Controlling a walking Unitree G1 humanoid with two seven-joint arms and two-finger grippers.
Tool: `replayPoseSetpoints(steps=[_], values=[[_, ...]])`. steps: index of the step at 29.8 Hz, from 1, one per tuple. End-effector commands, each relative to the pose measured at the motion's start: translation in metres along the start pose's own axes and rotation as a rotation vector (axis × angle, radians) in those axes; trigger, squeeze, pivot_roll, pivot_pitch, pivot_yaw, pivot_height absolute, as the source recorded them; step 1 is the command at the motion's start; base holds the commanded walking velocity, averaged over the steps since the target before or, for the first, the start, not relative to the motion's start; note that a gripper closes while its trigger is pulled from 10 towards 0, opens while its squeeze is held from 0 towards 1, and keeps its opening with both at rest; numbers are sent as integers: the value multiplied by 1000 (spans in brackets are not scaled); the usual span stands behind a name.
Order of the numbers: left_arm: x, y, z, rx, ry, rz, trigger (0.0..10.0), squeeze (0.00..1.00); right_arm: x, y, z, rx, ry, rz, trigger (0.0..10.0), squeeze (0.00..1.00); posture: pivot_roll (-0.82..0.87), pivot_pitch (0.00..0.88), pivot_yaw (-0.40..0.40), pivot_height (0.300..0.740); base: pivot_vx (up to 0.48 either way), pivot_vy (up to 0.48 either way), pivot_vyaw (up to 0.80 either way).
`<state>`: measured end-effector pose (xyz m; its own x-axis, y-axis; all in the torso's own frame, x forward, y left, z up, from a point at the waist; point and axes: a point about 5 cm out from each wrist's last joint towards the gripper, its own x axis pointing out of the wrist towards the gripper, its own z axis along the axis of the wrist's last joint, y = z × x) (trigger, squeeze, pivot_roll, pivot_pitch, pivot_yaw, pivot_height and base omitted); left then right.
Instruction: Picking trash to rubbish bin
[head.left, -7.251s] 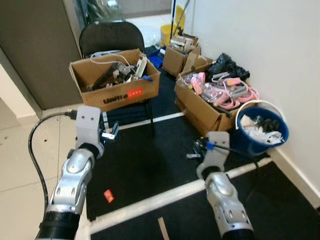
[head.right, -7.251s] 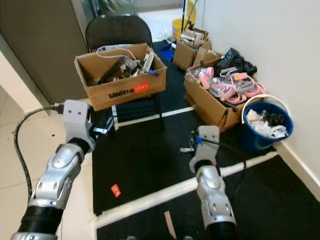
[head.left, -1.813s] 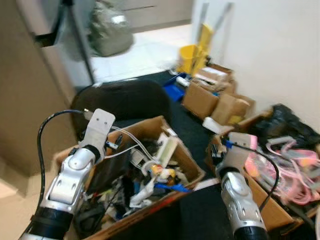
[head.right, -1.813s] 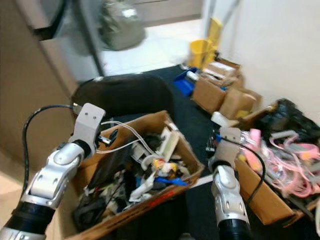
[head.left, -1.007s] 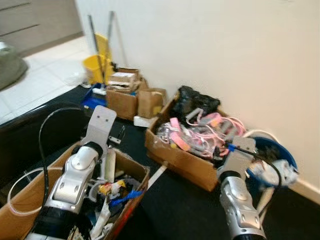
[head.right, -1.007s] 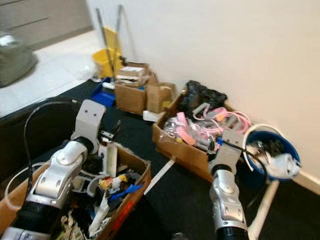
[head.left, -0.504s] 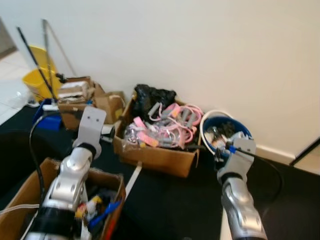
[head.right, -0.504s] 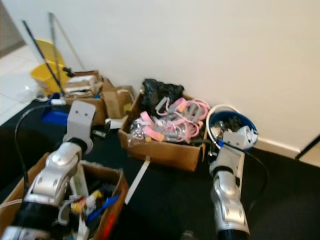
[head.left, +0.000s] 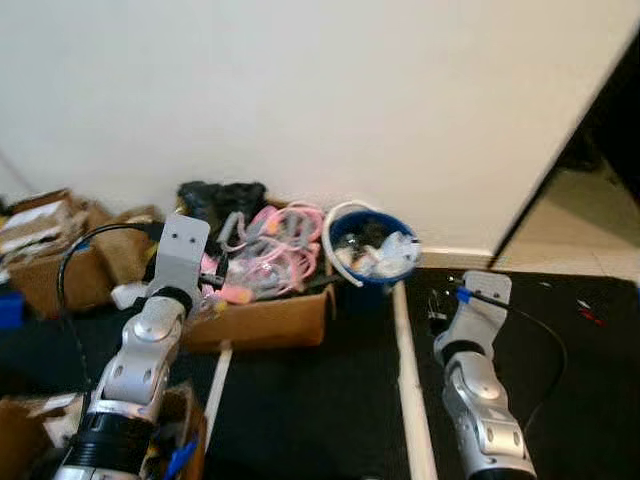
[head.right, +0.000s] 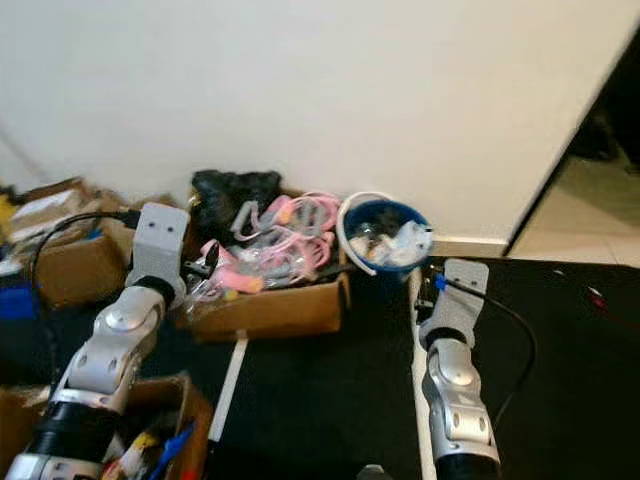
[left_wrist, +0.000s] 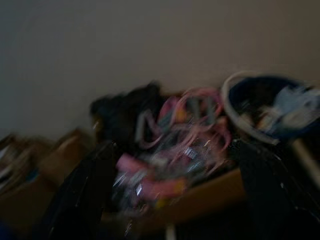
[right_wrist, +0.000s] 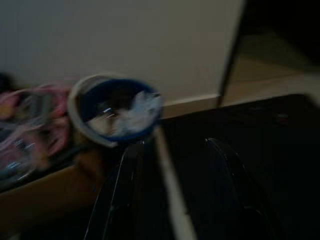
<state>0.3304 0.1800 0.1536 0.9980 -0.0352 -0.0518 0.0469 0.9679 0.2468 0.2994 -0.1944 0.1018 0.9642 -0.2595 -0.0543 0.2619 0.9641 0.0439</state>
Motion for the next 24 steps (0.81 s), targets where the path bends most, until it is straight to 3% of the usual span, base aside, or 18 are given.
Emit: replayPoseSetpoints(steps=[1,24], values=[[-1,3,-8,3,28,14,10000,0,-3,0,-6,5,24,-4,10000,0,-5,138,61,740,0,0,-800],[-1,3,-8,-10,28,23,10000,0,0,0,-3,-1,22,-7,10000,0,-6,144,55,740,0,0,-800]])
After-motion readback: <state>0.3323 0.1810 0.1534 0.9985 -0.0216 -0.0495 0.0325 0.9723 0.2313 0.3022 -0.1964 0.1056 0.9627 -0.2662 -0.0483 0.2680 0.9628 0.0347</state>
